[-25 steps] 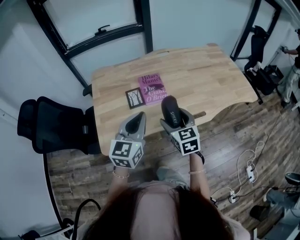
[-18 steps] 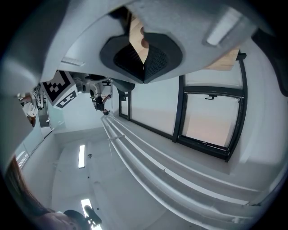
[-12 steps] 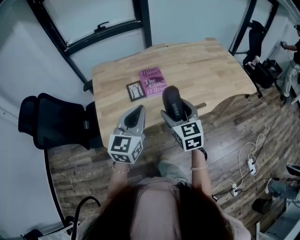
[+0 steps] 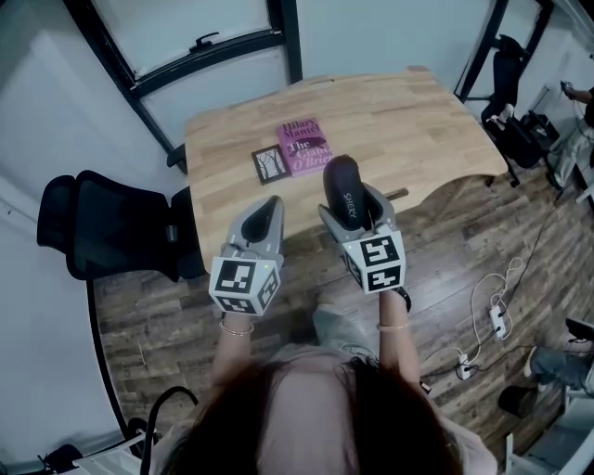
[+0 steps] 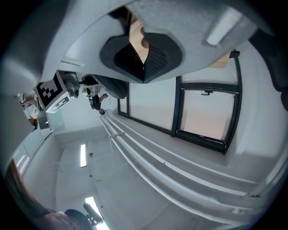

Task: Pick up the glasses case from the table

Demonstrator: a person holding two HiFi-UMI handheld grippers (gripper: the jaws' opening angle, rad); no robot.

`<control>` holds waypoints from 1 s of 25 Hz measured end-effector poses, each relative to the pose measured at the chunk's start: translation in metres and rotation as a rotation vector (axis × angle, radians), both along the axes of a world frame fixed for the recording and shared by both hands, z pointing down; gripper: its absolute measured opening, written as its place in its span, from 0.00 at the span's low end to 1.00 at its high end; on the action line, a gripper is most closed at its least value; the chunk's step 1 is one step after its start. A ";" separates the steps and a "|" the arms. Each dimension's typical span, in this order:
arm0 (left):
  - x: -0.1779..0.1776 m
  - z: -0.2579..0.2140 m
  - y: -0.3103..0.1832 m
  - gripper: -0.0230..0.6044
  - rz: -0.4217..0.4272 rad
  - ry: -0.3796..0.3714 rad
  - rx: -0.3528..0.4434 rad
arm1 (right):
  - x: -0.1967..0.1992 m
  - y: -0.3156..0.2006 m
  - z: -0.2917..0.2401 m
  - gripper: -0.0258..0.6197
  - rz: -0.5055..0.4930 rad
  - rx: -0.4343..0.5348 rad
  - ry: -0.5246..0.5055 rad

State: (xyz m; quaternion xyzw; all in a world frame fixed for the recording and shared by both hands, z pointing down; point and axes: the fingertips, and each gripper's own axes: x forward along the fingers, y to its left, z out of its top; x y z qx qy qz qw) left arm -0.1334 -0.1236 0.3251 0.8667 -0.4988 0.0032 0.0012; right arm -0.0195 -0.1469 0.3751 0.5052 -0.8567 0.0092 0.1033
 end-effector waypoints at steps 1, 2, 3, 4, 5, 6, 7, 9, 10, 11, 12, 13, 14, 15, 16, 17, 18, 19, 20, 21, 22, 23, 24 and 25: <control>0.000 0.000 0.003 0.05 -0.002 0.000 0.002 | 0.000 0.003 -0.001 0.62 0.000 0.004 -0.001; -0.001 -0.001 0.006 0.05 -0.004 0.001 0.004 | 0.000 0.006 -0.001 0.62 0.001 0.008 -0.002; -0.002 -0.002 0.009 0.05 -0.006 0.002 0.006 | -0.001 0.009 -0.003 0.62 0.002 0.013 -0.004; -0.002 -0.002 0.012 0.05 -0.009 0.005 0.008 | -0.001 0.012 -0.004 0.62 0.002 0.018 -0.007; -0.003 -0.003 0.015 0.05 -0.011 0.006 0.009 | -0.002 0.015 -0.006 0.62 0.002 0.023 -0.008; -0.003 -0.003 0.018 0.05 -0.013 0.008 0.010 | -0.003 0.018 -0.007 0.62 0.001 0.028 -0.009; -0.003 -0.003 0.021 0.05 -0.013 0.008 0.011 | -0.003 0.021 -0.009 0.62 0.000 0.033 -0.009; -0.001 -0.004 0.026 0.05 -0.014 0.008 0.014 | -0.002 0.026 -0.012 0.62 -0.004 0.044 -0.008; -0.001 -0.005 0.028 0.05 -0.014 0.009 0.017 | -0.002 0.028 -0.013 0.62 -0.006 0.050 -0.006; 0.000 -0.005 0.030 0.05 -0.015 0.011 0.020 | -0.001 0.030 -0.015 0.62 -0.008 0.057 -0.004; 0.000 -0.006 0.032 0.05 -0.016 0.013 0.022 | -0.001 0.033 -0.016 0.62 -0.009 0.063 -0.002; 0.001 -0.006 0.034 0.05 -0.016 0.014 0.025 | 0.001 0.035 -0.017 0.62 -0.008 0.068 -0.002; 0.002 -0.006 0.037 0.05 -0.016 0.014 0.027 | 0.002 0.037 -0.018 0.62 -0.006 0.073 -0.004; 0.004 -0.006 0.040 0.05 -0.016 0.014 0.029 | 0.004 0.040 -0.018 0.62 -0.004 0.076 -0.008; 0.005 -0.006 0.042 0.05 -0.016 0.014 0.031 | 0.006 0.043 -0.019 0.62 -0.003 0.080 -0.012; 0.007 -0.006 0.045 0.05 -0.017 0.014 0.032 | 0.008 0.045 -0.021 0.62 -0.003 0.084 -0.015; 0.008 -0.007 0.048 0.05 -0.017 0.014 0.034 | 0.009 0.048 -0.022 0.62 -0.003 0.088 -0.017; 0.009 -0.007 0.051 0.05 -0.018 0.014 0.036 | 0.010 0.051 -0.023 0.62 -0.004 0.093 -0.018; 0.010 -0.007 0.054 0.05 -0.019 0.013 0.038 | 0.011 0.054 -0.025 0.62 -0.004 0.098 -0.019; 0.011 -0.007 0.057 0.05 -0.020 0.013 0.040 | 0.012 0.057 -0.026 0.62 -0.005 0.102 -0.020; 0.011 -0.007 0.060 0.05 -0.021 0.014 0.041 | 0.012 0.060 -0.027 0.62 -0.006 0.106 -0.020; 0.012 -0.007 0.062 0.05 -0.022 0.015 0.043 | 0.013 0.063 -0.027 0.62 -0.008 0.110 -0.020; 0.012 -0.008 0.064 0.05 -0.024 0.016 0.044 | 0.014 0.065 -0.028 0.62 -0.008 0.113 -0.020; 0.013 -0.008 0.066 0.05 -0.025 0.017 0.045 | 0.015 0.068 -0.029 0.62 -0.008 0.117 -0.020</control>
